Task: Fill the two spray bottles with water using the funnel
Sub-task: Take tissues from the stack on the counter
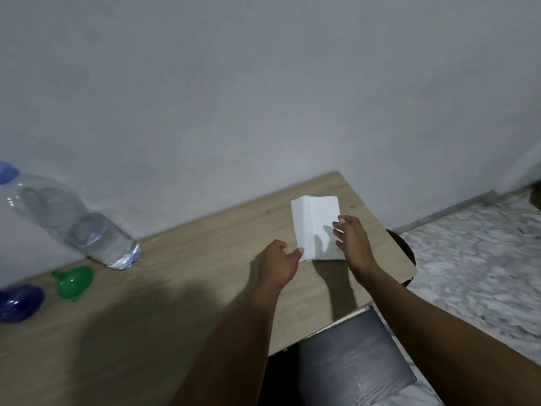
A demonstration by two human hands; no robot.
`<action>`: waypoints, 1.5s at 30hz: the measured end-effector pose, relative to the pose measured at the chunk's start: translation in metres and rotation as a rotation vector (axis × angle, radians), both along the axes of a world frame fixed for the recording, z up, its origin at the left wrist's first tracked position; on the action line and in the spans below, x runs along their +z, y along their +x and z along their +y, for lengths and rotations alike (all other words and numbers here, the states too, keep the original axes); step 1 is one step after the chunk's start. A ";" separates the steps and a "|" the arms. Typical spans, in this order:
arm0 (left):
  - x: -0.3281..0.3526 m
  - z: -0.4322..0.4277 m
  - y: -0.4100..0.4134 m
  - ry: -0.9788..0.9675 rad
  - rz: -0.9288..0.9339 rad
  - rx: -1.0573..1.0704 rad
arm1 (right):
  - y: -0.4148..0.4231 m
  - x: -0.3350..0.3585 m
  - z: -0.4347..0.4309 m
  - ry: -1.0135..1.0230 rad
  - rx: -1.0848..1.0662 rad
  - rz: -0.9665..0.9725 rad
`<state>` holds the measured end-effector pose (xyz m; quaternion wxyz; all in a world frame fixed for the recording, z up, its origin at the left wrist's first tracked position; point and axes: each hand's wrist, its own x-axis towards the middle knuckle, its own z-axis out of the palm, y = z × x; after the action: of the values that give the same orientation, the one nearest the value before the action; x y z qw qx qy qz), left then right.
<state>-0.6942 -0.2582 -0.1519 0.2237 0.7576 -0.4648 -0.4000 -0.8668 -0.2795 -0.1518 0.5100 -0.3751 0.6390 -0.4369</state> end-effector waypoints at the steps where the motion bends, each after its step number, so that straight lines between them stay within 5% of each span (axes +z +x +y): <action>1: -0.002 -0.006 -0.005 0.009 0.015 0.031 | -0.001 -0.001 -0.004 0.011 -0.023 -0.088; 4: -0.008 -0.022 -0.016 0.024 0.014 0.095 | -0.004 -0.007 -0.014 0.061 -0.049 -0.248; 16: -0.017 -0.043 -0.027 0.101 0.066 0.302 | -0.016 -0.020 -0.025 0.099 -0.064 -0.259; 22: -0.011 -0.041 -0.040 0.097 -0.002 0.156 | -0.018 -0.021 -0.025 0.099 -0.027 -0.208; 45: -0.009 -0.033 -0.001 -0.136 -0.049 0.203 | -0.015 -0.016 -0.020 0.116 0.094 -0.066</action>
<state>-0.6955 -0.2911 -0.1613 0.3025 0.7935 -0.4169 -0.3241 -0.8819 -0.2991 -0.1678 0.5717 -0.3600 0.6275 -0.3871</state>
